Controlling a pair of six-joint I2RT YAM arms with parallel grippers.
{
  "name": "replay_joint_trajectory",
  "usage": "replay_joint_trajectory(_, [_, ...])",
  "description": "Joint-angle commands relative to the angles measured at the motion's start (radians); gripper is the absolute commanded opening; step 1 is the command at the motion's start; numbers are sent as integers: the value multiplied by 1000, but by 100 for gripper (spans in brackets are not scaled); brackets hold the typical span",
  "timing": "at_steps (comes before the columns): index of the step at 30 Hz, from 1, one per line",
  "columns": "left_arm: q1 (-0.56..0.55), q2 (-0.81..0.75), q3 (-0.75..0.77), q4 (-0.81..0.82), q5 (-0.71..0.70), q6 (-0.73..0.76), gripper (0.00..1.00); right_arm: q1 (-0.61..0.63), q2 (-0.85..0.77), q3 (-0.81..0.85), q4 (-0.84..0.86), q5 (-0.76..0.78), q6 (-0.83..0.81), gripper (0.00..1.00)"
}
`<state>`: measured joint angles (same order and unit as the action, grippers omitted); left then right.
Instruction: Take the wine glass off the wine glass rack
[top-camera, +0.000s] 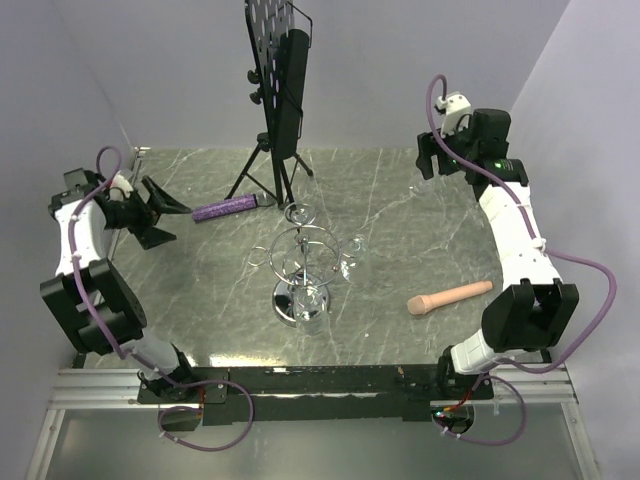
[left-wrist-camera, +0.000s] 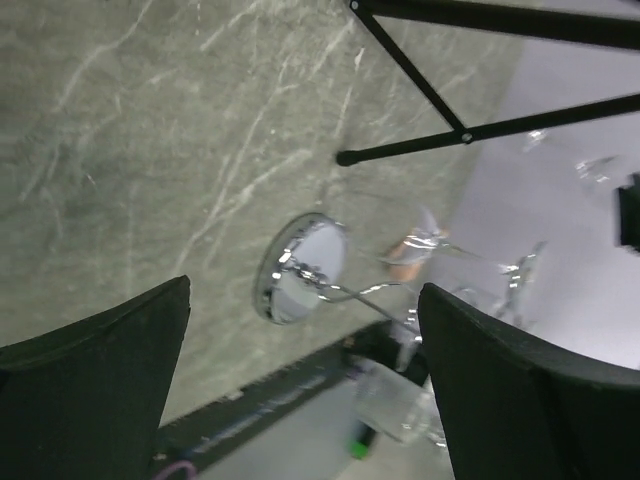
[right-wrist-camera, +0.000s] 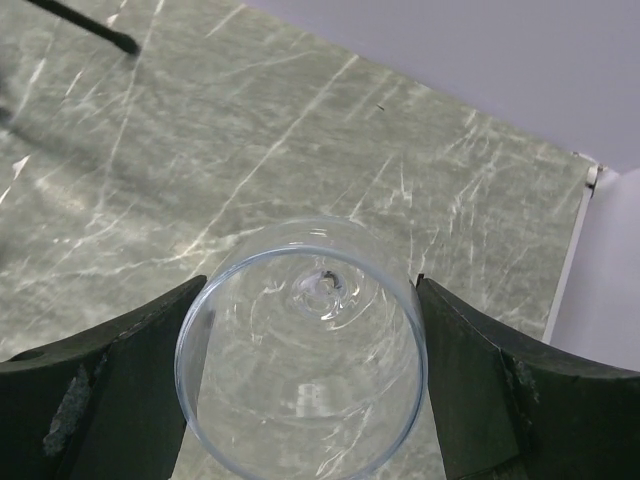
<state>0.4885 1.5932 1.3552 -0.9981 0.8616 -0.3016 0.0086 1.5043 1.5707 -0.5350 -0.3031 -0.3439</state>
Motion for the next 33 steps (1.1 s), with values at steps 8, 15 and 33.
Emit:
replay_joint_trajectory(8, [-111,-236,-238,315,-240,131,100,-101,74,-107,237,-42,102,57])
replay_joint_trajectory(15, [-113,-260,-291,354,-254,96,100,-116,117,-138,270,-39,109,57])
replay_joint_trajectory(33, [-126,-242,-246,346,-239,61,100,-117,231,-64,222,-27,106,62])
